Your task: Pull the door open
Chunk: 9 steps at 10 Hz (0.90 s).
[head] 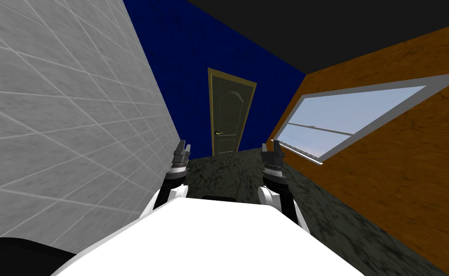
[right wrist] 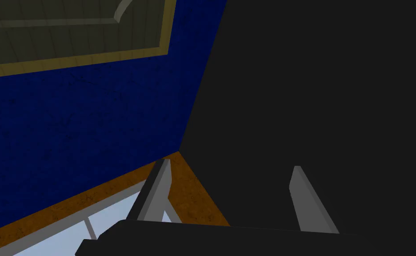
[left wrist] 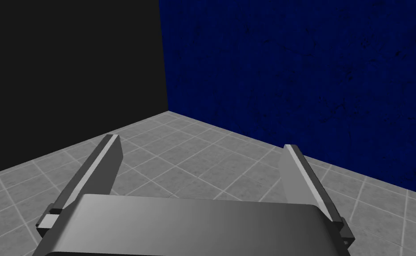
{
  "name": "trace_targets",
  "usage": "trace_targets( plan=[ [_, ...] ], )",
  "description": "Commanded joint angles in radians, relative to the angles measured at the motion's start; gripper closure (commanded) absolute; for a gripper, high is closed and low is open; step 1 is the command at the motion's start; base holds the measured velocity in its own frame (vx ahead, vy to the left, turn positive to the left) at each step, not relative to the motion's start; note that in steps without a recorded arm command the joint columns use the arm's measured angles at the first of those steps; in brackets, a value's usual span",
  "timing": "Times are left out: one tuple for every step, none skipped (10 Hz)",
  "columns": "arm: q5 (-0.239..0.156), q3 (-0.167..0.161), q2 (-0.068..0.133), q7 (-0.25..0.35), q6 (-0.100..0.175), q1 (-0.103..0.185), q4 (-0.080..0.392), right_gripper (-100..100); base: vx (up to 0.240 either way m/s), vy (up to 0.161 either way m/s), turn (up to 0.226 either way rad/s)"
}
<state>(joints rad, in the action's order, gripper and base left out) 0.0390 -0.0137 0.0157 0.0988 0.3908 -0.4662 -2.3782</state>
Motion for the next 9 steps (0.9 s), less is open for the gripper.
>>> trace_targets(
  plan=[
    [0.000,0.002,0.009,0.002,0.006,0.012,0.035,-100,0.051,0.025,0.079],
    [0.000,0.002,0.012,0.002,0.007,0.017,0.046,-100,0.085,0.038,0.037],
    [0.000,0.004,0.017,0.003,0.011,0.025,0.070,-100,0.095,0.047,0.034],
    [0.000,0.005,0.023,0.005,0.016,0.035,0.098,-100,0.127,0.049,0.062],
    [0.000,0.006,0.027,0.005,0.019,0.041,0.115,-100,0.107,0.035,0.054],
    [0.000,0.008,0.034,0.007,0.024,0.054,0.148,-100,0.116,0.038,0.069],
    [0.000,0.008,0.038,0.008,0.027,0.060,0.166,-100,0.112,0.035,0.059],
    [0.000,0.010,0.042,0.009,0.030,0.068,0.187,-100,0.084,0.032,0.042],
    [0.000,0.011,0.046,0.010,0.034,0.075,0.208,-100,0.084,0.041,0.053]
  ],
)
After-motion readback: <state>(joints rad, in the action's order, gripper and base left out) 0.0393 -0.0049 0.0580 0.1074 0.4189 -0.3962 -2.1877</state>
